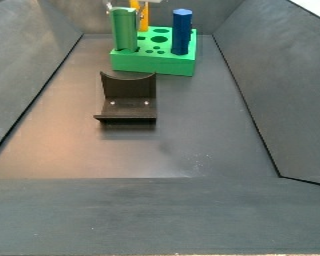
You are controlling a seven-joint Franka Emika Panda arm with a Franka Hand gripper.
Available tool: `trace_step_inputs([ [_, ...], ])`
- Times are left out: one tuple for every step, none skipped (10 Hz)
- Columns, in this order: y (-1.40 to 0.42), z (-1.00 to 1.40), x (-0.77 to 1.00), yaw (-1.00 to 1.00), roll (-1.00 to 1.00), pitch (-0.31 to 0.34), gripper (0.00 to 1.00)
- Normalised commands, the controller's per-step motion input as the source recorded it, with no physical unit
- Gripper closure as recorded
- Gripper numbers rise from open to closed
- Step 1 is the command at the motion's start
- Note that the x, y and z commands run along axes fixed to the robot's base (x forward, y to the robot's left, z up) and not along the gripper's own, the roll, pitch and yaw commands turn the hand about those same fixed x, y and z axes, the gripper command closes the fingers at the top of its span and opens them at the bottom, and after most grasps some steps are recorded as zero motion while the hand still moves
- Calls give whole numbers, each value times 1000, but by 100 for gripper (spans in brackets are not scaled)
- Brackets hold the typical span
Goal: Pick up the arch object. Move up. Rotate the arch object. Move to above the board. Insert the arch object.
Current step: Insert the arch object.
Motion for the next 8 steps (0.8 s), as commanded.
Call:
trace_step_inputs([
  [-17, -403, -143, 0, 89, -63, 100],
  [0, -257, -349, 0, 47, -79, 100],
  [0, -106, -449, 0, 6, -59, 100],
  [0, -26, -451, 0, 13, -54, 100],
  [-6, -129, -289, 0, 0, -70, 100],
  [-71, -317, 0, 54, 34, -7, 100],
  [-120, -391, 40, 374, 56, 0, 100],
  [-171, -400, 37, 720, 217, 0, 100],
])
